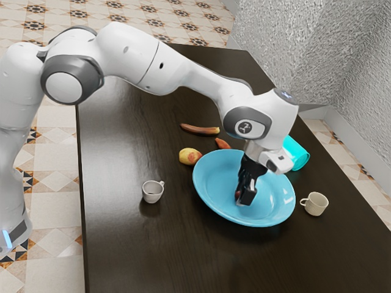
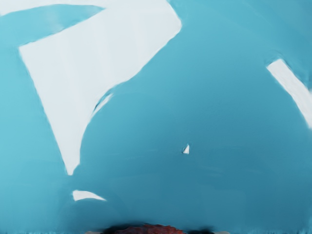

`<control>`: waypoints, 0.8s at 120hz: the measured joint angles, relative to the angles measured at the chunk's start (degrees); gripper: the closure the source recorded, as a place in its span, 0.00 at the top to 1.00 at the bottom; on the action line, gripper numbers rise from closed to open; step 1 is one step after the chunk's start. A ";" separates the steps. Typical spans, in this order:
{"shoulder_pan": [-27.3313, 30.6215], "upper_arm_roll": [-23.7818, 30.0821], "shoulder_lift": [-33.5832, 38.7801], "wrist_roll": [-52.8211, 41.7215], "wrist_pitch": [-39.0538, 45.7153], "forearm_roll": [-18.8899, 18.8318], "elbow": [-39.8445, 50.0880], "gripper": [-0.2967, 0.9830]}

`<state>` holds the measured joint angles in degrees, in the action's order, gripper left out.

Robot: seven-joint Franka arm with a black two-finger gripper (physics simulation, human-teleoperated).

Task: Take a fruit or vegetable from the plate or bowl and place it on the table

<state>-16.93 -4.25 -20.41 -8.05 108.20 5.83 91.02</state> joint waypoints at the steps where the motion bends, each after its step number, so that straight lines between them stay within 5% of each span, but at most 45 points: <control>1: -0.03 0.02 0.01 0.00 -0.05 -0.02 -0.03 0.49; 16: -0.29 0.18 0.12 0.01 -0.59 -0.27 -0.20 0.37; 74: -1.16 3.50 0.35 0.66 -6.62 -3.64 -11.01 0.35; 96: -2.51 10.78 1.31 1.62 -11.56 -5.23 -16.70 0.36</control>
<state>-19.43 6.53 -19.09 -6.43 96.64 0.60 74.33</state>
